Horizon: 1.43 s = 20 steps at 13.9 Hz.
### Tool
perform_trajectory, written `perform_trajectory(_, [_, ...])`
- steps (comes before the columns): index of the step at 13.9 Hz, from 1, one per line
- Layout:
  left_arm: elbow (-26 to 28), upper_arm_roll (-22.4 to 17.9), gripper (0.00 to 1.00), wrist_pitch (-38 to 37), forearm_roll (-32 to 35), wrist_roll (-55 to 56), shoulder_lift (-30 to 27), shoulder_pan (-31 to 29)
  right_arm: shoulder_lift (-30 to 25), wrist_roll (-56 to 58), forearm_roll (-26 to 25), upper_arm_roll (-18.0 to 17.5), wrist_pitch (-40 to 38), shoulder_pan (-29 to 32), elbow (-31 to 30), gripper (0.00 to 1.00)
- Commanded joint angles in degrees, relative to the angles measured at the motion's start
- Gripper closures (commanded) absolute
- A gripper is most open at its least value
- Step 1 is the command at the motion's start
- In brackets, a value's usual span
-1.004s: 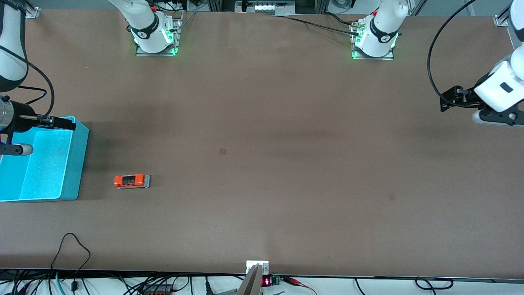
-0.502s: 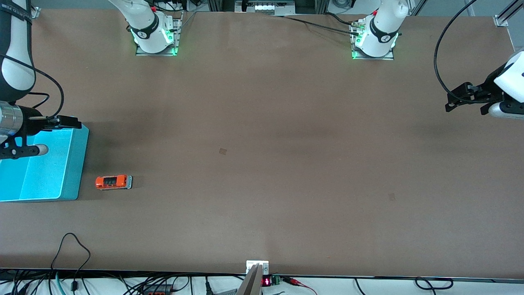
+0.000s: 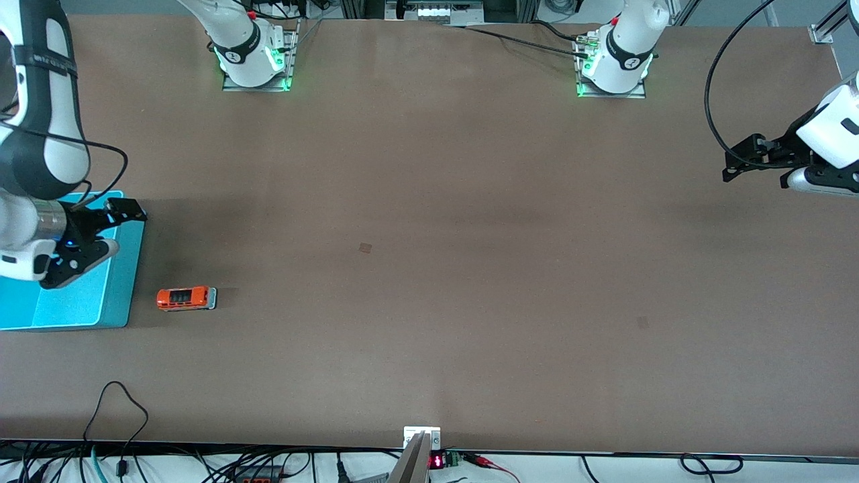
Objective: Wind up bus and store in blue box
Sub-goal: 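Lower the right gripper over the stopped orange bus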
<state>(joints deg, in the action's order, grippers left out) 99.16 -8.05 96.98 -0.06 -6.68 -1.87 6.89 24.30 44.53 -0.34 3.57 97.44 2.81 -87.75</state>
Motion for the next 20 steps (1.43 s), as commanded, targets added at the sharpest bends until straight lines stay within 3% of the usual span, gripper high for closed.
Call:
perform_trajectory(1, [0.2, 0.4, 0.00, -0.5, 3.0, 2.5, -0.6, 0.8, 1.2, 9.4, -3.0, -4.9, 7.2, 3.5, -2.4, 0.00])
perform_trajectory(4, [0.1, 1.0, 0.00, -0.5, 3.3, 2.5, -0.6, 0.8, 3.1, 22.6, -6.2, -8.2, 16.8, 4.5, -3.5, 0.00])
perform_trajectory(8, [0.1, 2.1, 0.00, -0.9, 3.3, 2.5, -0.7, 0.8, 6.4, 34.2, -6.2, -8.8, 23.9, 4.5, -3.5, 0.00])
perform_trajectory(18, [-0.7, 2.0, 0.00, -1.0, 3.3, 2.5, -0.4, 0.7, 12.4, 41.2, -6.0, -9.6, 29.7, 6.9, -4.9, 0.00])
perform_trajectory(20, [-0.9, 3.9, 0.00, -1.3, 3.3, 2.5, -0.3, -1.3, 13.1, 41.3, -6.0, -9.6, 30.9, 6.9, -4.9, 0.00])
